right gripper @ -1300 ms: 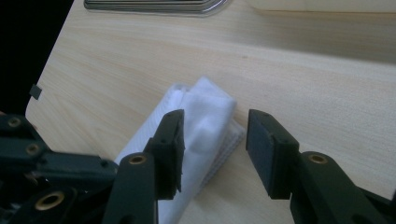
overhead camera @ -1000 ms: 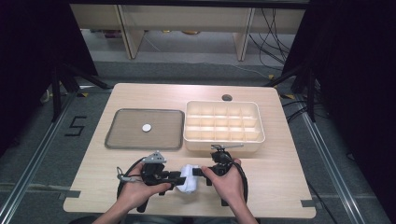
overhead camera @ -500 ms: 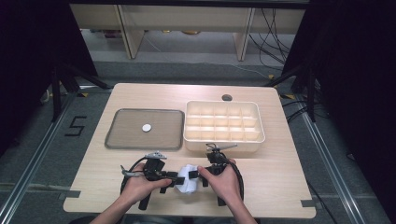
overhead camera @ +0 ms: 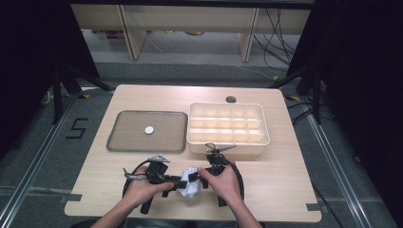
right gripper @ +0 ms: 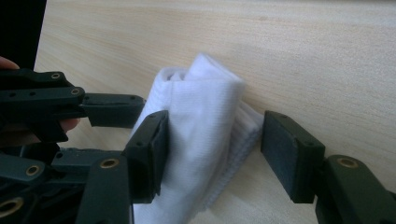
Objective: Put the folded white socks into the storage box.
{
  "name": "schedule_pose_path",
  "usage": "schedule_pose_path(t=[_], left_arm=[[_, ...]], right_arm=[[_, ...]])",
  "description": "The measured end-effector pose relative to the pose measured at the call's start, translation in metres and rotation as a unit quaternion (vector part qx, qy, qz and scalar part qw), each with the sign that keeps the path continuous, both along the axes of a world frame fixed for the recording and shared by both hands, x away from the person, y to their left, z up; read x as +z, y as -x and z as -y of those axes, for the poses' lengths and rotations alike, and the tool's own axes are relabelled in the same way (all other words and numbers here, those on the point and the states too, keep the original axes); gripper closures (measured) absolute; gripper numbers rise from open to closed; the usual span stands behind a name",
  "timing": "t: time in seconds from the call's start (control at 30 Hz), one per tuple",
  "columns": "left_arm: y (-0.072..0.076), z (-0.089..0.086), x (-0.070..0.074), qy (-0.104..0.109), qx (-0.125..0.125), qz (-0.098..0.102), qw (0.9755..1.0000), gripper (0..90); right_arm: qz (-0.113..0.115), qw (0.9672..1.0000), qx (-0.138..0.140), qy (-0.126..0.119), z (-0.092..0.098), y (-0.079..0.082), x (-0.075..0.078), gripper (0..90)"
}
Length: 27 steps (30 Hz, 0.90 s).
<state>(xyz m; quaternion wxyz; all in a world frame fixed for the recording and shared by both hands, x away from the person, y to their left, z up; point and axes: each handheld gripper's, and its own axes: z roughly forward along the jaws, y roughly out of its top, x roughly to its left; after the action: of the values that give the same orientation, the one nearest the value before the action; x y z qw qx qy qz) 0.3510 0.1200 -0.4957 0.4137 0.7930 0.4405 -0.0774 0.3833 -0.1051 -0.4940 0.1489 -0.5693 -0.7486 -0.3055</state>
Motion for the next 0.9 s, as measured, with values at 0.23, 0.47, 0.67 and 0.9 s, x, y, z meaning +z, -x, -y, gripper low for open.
schedule_pose_path(t=[0.23,0.47,0.67,0.9], left_arm=[[0.0,0.001,0.001,-0.005,-0.007,0.002,1.0,58.1],[0.001,0.001,0.003,-0.017,-0.003,0.004,0.9998,57.8],[0.004,-0.003,0.009,0.005,-0.007,0.013,0.9999,57.3],[0.01,-0.012,0.011,0.011,0.006,0.022,0.9997,56.1]], right_arm=[[-0.008,1.0,-0.003,0.001,-0.001,0.0,-0.001,46.3],[-0.011,0.9999,0.005,-0.001,0.0,-0.001,-0.002,53.0],[-0.013,0.9999,0.005,-0.003,-0.002,-0.001,-0.004,58.7],[0.012,0.9996,0.021,-0.011,-0.005,-0.001,-0.006,63.9]])
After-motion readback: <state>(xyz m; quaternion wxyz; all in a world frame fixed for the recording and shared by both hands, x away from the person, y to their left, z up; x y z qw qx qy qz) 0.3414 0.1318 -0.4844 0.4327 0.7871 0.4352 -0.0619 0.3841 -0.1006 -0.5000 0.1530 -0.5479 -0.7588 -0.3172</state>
